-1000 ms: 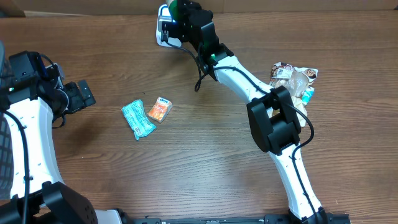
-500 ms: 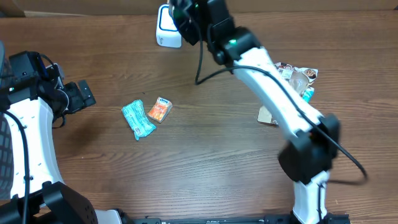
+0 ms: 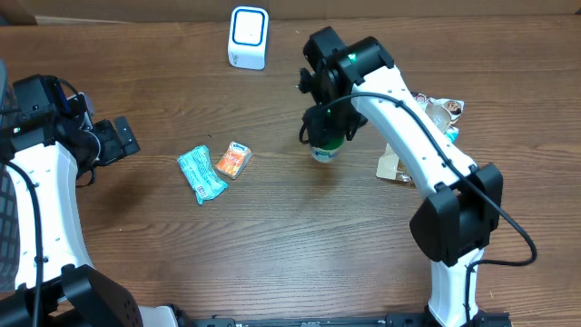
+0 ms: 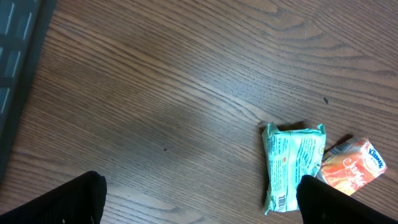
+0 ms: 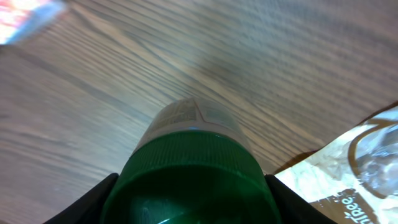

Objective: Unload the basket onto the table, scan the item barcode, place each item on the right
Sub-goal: 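Carry the jar right and set it down beside the PanTree bag, then reach the right gripper left and grasp the orange Kleenex pack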

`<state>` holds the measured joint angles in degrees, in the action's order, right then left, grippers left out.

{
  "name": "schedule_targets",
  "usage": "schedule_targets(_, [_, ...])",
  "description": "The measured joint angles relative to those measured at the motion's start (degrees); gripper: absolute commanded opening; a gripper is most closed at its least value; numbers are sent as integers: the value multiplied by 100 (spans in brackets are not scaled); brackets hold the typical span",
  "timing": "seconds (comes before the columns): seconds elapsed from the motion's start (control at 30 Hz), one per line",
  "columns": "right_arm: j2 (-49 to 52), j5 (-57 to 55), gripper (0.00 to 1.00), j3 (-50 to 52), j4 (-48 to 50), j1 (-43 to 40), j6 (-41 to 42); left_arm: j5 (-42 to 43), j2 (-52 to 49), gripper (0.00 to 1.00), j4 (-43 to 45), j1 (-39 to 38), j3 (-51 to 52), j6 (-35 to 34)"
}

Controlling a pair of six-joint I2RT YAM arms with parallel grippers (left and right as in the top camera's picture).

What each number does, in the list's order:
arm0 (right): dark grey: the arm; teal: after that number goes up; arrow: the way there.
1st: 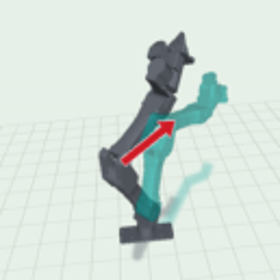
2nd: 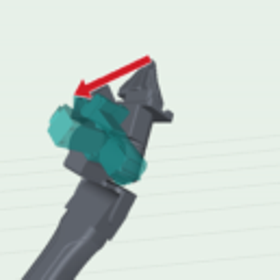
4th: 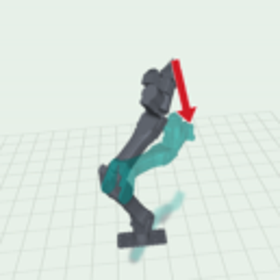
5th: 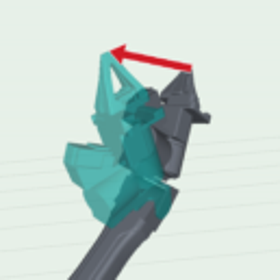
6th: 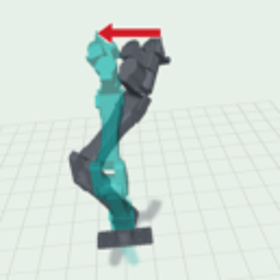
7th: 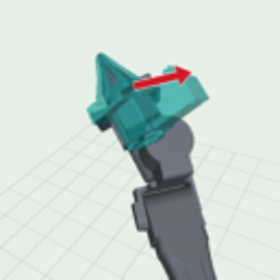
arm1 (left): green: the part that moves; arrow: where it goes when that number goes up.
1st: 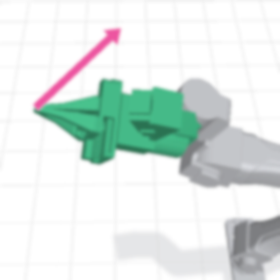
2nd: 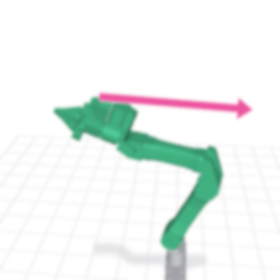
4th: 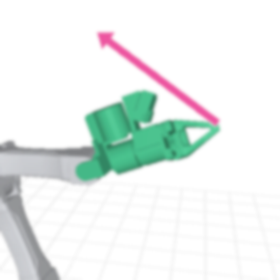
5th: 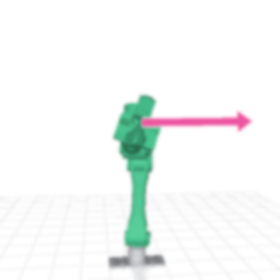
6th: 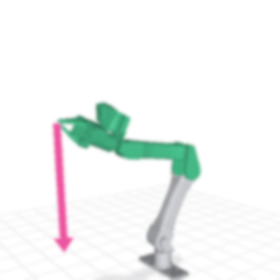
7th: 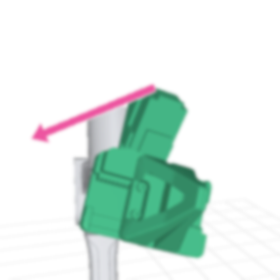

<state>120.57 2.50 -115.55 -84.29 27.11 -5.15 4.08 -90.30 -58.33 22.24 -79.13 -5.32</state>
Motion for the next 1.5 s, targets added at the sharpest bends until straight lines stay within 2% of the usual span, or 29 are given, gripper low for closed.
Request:
schedule_targets(0.3, [15, 4, 24, 1134, 490, -1189, 264, 0, 0, 100, -2, 0, 0, -2])
schedule_targets(0.43, [15, 0, 25, 1526, 1016, -1574, 313, 0, 0, 100, -2, 0, 0, 0])
schedule_targets(0.5, [9, 9, 35, 1670, 1202, -1676, 328, 0, 0, 100, 0, 0, 0, 0])
schedule_targets(0.57, [2, 9, 64, 1685, 1272, -1685, 334, 0, 0, 100, 0, 0, 0, 0])
schedule_targets(0.7, [2, 9, 79, 1784, 1311, -1685, 367, 0, 0, 100, -2, 0, 0, 0])
schedule_targets(0.73, [2, 7, 86, 1799, 1311, -1685, 361, 0, 0, 100, 0, 0, 0, 0])
schedule_targets(0.77, [2, 7, 97, 1808, 1307, -1685, 350, 0, 0, 100, 0, 0, 0, 0])
schedule_targets(0.8, [2, 7, 100, 1808, 1314, -1685, 363, 0, 0, 100, 0, 0, 0, 0])
schedule_targets(1.0, [2, 0, 100, 1552, 1010, -1685, 369, 0, 0, 100, 0, 0, 0, 0])
schedule_targets(1.13, [-297, 68, 100, 658, 581, -1683, 426, 0, 2, 100, -2, 0, 0, 0])
schedule_targets(1.2, [-612, 409, 100, 319, 645, -1661, 452, 0, 0, 100, 0, 0, 0, 0])
schedule_targets(1.3, [-817, 1661, 100, 221, 1237, -1620, 472, 0, 0, 100, 0, 0, 0, 0])
schedule_targets(1.33, [-817, 1908, 98, 225, 1364, -1593, 483, -2, 2, 100, 0, 0, 0, 0])
schedule_targets(1.4, [-813, 2441, 84, 302, 1792, -1438, 514, 0, 0, 100, 0, 0, 0, 0])
schedule_targets(1.5, [-811, 2763, 79, 540, 2365, -1049, 752, -2, 0, 100, 4, 0, 0, 0])
